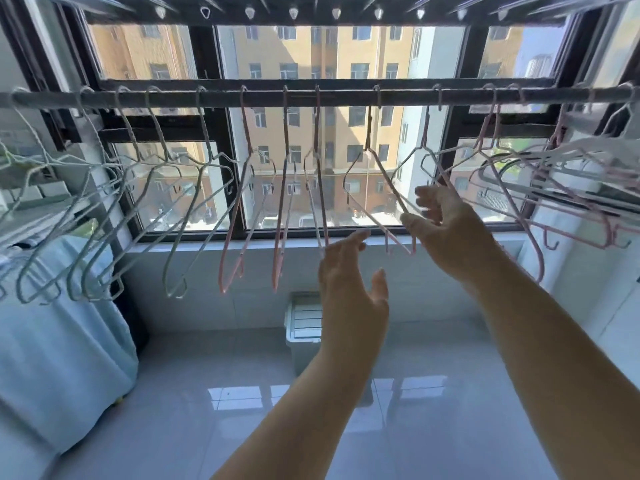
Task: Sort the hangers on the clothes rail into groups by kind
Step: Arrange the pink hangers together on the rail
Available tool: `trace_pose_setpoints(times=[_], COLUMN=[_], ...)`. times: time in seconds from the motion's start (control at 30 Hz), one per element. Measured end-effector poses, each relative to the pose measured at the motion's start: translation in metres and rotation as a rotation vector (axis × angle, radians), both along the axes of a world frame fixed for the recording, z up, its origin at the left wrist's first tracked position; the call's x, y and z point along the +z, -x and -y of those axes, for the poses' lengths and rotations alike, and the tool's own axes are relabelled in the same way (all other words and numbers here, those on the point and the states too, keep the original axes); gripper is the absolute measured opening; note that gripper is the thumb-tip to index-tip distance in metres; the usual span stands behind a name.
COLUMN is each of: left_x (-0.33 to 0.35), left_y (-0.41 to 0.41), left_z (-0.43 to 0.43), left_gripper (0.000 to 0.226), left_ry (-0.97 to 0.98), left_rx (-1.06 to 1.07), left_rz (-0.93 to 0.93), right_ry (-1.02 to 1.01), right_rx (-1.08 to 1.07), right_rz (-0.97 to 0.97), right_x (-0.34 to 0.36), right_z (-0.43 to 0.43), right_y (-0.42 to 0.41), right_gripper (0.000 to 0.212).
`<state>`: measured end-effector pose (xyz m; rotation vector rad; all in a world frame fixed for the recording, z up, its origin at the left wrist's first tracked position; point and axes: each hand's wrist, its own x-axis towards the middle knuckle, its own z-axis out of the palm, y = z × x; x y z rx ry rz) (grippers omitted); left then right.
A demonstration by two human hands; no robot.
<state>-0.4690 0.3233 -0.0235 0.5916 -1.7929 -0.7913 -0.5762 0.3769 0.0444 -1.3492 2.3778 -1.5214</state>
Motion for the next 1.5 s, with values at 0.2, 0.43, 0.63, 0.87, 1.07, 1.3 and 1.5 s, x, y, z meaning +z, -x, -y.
trace_pose_setpoints(times=[0.2, 0.43, 0.63, 0.87, 1.07, 1.3, 1.5], left_x=[0.004, 0.024, 0.047, -0.01, -0.06, -0.095, -0.107], left_y=[0.031, 0.049, 0.058, 0.04, 0.029, 0.0, -0.025], left_z=[-0.009, -0.015, 0.001, 0.003, 0.018, 0.054, 0.086], left_gripper=[0.03, 0.018, 0.039, 0.062, 0.072, 0.086, 0.073], left_ry=[-0.038, -0.002, -0.052, -0.275, -0.461, -0.579, -0.474], left_rx=[-0.148, -0.058, -0.118, -0.262, -0.326, -0.184, -0.11], left_rz=[0.183, -0.018, -0.007, 0.308, 0.41, 0.663, 0.863], right_ry=[0.051, 0.347, 0.379, 0.24, 0.402, 0.302, 0.266], right_rx=[0.21, 0.412, 0.403, 0.247, 0.122, 0.107, 0.157], right_rz=[0.451, 0.596, 0.553, 0.602, 0.918, 0.871, 0.966], right_x=[-0.022, -0.01, 0.016, -0.05, -0.121, -0.148, -0.146], right_z=[0.003, 0.008, 0.035, 0.05, 0.016, -0.058, -0.12], right_y=[0.028, 0.023, 0.027, 0.038, 0.023, 0.043, 0.066], right_gripper=[0.041, 0.036, 0.021, 0.018, 0.023, 0.015, 0.025])
